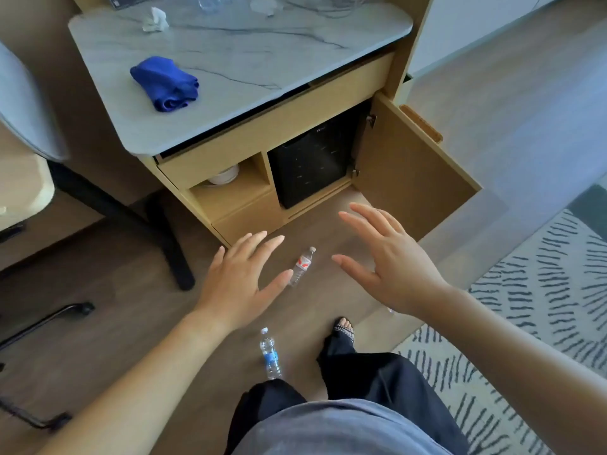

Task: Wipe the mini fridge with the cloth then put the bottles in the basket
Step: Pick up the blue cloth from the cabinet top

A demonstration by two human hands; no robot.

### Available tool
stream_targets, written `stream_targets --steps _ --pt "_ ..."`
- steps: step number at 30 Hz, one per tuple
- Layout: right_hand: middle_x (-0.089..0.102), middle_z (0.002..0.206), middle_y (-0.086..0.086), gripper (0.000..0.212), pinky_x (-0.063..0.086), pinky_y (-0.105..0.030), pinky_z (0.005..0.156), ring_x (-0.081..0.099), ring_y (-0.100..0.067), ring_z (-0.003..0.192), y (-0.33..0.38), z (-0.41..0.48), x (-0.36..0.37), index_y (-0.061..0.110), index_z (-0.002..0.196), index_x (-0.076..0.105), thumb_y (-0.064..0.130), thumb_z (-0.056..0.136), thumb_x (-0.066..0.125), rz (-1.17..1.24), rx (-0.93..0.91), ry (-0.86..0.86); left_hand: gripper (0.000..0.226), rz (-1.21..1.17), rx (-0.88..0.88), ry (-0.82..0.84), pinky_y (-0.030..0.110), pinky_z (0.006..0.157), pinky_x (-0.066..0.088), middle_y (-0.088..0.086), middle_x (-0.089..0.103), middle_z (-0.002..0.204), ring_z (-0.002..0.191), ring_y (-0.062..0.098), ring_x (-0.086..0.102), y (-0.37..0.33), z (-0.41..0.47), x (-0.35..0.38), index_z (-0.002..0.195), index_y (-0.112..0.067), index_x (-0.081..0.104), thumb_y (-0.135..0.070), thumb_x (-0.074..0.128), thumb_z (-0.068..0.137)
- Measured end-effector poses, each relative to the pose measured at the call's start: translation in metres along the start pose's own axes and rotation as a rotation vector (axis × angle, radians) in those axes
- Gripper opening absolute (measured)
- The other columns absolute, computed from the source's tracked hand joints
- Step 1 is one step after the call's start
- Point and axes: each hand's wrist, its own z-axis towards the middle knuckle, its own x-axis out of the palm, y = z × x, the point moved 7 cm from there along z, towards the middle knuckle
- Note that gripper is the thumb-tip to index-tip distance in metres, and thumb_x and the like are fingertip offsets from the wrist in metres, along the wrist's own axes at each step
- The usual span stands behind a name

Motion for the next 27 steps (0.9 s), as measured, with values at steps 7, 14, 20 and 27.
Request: stream_targets --steps 7,14,20,27 --pt "0.025 0.152 0.008 0.068 0.028 -0.035 0.11 0.017 -0.014 0.14 -0.036 0.071 -0.02 0.027 0.145 0.028 0.063 0.088 0.034 -0.022 -0.113 0.069 0.071 -0.018 -0.148 -0.099 0.052 0.115 0.019 -0.007 0.028 0.153 0.143 0.012 0.018 0.009 0.049 -0.034 0.145 -0.037 0.029 -0.071 0.016 0.084" --pt "0.024 0.152 0.01 0.072 0.032 -0.037 0.108 0.017 -0.012 0.14 0.006 0.153 -0.019 0.025 0.145 0.03 0.064 0.084 0.034 0.011 -0.254 0.107 0.07 -0.013 -0.3 -0.25 0.052 0.111 0.03 -0.004 0.033 0.151 0.141 0.013 0.024 0.07 0.063 -0.08 0.145 -0.032 0.031 -0.07 0.019 0.087" --pt "0.024 0.152 0.009 0.064 0.031 -0.036 0.108 0.017 -0.012 0.139 0.054 0.236 -0.015 0.028 0.144 0.029 0.055 0.089 0.045 0.008 -0.34 0.11 0.073 -0.055 -0.348 -0.328 0.046 0.113 0.029 -0.003 0.033 0.152 0.141 0.015 0.024 0.123 0.099 -0.111 0.146 -0.029 0.031 -0.07 0.019 0.086" --pt "0.023 0.152 0.01 0.061 0.033 -0.037 0.108 0.017 -0.011 0.139 0.105 0.34 0.01 0.028 0.144 0.03 0.053 0.091 0.046 0.014 -0.331 0.134 0.076 -0.085 -0.389 -0.372 0.042 0.109 0.034 -0.001 0.036 0.15 0.139 0.016 0.028 0.211 0.17 -0.134 0.145 -0.022 0.035 -0.068 0.018 0.087"
